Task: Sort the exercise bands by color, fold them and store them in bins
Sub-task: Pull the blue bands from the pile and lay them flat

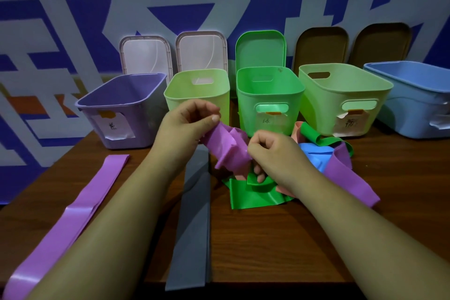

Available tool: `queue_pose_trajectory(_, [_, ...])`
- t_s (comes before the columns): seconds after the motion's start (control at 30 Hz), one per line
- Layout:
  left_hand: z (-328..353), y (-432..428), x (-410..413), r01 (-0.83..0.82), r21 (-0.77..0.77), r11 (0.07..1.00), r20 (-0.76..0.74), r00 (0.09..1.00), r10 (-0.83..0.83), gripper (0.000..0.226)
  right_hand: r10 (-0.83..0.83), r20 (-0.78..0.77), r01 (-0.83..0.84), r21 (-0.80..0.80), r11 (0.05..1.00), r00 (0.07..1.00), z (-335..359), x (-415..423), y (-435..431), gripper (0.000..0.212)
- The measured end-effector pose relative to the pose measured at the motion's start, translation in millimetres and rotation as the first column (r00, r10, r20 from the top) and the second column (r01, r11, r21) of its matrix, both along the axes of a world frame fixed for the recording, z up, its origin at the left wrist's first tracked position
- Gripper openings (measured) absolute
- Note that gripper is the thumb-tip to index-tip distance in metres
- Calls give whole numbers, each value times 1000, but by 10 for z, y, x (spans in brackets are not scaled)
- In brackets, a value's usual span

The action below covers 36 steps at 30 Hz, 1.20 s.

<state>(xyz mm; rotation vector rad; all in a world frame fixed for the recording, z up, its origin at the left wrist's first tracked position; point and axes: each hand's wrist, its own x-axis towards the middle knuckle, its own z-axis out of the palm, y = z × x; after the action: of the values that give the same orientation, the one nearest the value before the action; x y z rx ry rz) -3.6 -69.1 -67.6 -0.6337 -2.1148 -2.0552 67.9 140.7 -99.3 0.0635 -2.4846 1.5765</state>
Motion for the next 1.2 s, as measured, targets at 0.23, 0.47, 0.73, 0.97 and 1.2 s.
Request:
queue_pose_trajectory(0.23, [166,-185,49,-258,174,950,-140,949,283,17,-20,36,23,-89,996,999,-14,-5,24,24])
queue_pose_trajectory(0.47, [154,-135,30,-269,61,961,-88,958,273,23,19,-223,-27,-34,999,975,86,50,10,28])
queue_pose_trajectory(0.73, [285,-130,12,-130,128,983,-47,989,137,21,239,-253,-266,-79,961,938,56,120,63,24])
queue_pose_trajectory(0.97, [681,-115,-20,-266,11,964,-219,940,262,10,205,-236,-253,-195,947,950,109,188,98,32])
queue_pose_trajectory(1.2, [1040,-59,10,-279,-57,959,-242,935,258,13,252,-146,-292,-482,826,957,153,247,92,34])
